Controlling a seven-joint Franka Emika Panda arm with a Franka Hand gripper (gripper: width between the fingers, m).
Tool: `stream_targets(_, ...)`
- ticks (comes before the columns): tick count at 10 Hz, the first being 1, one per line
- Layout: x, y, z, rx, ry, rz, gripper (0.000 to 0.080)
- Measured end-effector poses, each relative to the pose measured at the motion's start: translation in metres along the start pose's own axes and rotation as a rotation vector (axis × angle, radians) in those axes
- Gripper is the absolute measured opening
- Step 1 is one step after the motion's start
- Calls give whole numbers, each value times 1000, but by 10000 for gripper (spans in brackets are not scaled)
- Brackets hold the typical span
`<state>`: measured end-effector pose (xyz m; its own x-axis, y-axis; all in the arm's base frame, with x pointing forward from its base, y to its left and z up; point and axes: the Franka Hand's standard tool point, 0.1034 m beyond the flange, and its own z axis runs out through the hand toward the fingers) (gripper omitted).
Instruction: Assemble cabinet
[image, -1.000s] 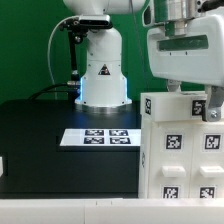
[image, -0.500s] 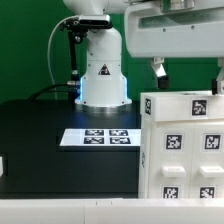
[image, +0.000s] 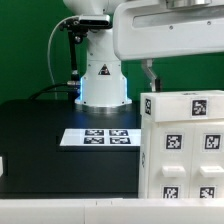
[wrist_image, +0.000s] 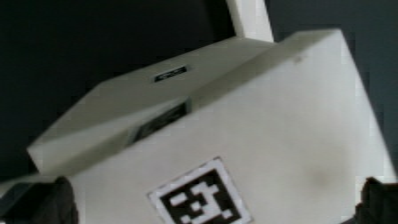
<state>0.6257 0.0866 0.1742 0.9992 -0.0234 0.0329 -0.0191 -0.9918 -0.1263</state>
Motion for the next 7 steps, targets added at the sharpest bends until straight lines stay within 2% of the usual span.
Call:
stream_targets(3,1,1,1,-2,14,-190,796)
stream_targets(5,3,-1,-3,-24,-2,-560,796)
stream_targets(6,-1,-3,-2,-14,-25,-770,796)
stream_targets(7,-1,-3,-1,-15,-23,-856,796)
